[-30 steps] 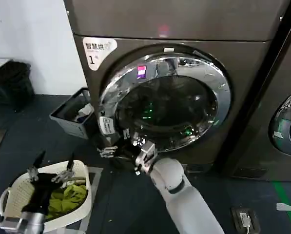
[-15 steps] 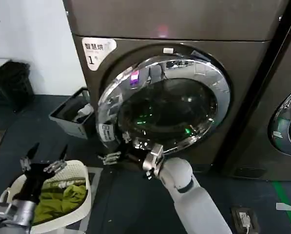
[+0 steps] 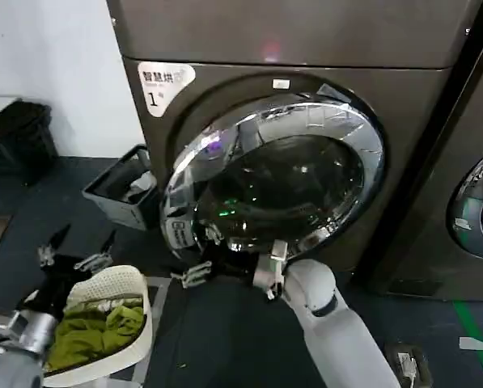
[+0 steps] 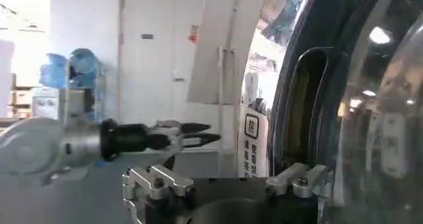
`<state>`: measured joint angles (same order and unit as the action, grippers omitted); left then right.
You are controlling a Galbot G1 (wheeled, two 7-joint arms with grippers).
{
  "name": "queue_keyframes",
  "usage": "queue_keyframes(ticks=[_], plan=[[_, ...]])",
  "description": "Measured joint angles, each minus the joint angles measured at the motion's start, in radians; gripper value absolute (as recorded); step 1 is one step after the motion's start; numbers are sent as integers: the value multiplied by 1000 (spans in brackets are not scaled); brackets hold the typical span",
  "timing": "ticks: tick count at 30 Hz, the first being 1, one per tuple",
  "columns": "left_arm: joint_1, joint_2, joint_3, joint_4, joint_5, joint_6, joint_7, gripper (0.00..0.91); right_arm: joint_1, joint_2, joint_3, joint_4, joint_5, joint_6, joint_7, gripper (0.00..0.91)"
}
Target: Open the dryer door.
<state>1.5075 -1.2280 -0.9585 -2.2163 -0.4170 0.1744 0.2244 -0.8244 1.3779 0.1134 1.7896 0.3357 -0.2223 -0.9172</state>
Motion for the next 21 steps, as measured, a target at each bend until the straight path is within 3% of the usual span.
queue_keyframes(ticks=[11,21], plan=[[-34,44,17,25,-66,-3,62,907,-25,-48,52,27,4,13,-135,907],[-78,95,31,66,-167,15,115,907,-45,-85,95,51,51,21,-231,907]])
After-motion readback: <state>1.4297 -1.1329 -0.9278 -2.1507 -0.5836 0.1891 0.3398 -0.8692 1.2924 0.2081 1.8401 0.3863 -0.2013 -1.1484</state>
